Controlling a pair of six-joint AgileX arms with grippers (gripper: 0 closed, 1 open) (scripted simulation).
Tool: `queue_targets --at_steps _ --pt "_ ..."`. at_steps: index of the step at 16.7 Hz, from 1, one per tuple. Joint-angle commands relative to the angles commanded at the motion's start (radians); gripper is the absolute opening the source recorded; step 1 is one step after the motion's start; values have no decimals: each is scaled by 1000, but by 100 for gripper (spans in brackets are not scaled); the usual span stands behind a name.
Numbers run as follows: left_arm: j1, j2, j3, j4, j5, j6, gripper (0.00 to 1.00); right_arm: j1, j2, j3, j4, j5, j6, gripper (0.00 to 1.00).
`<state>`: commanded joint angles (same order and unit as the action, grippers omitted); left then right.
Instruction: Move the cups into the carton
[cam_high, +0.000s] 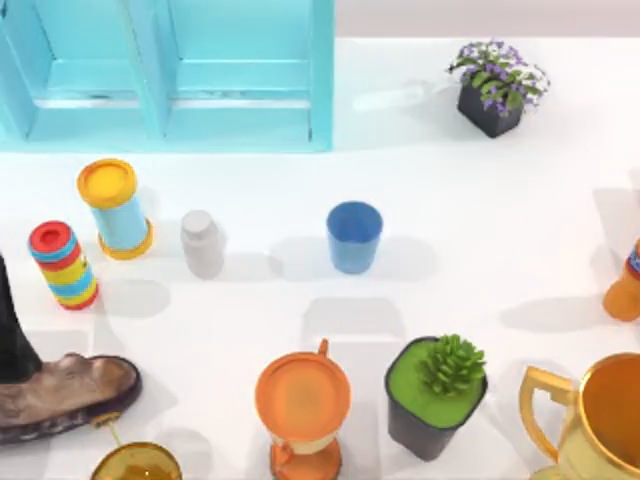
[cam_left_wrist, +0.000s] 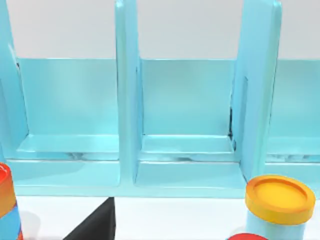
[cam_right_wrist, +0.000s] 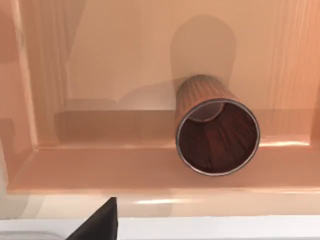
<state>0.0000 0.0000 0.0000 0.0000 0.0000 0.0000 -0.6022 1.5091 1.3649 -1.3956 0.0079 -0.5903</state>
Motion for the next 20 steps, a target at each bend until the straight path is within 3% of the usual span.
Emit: queue_targets --at_steps 4,12,16,20 --pt "0 0 0 0 0 0 100 2 -3 141 -134 0 0 100" --pt "0 0 0 0 0 0 100 33 18 177 -136 5 32 100" --pt "0 0 0 0 0 0 100 216 143 323 -124 28 220 100" --pt "0 0 0 0 0 0 100 552 357 522 -124 65 538 100"
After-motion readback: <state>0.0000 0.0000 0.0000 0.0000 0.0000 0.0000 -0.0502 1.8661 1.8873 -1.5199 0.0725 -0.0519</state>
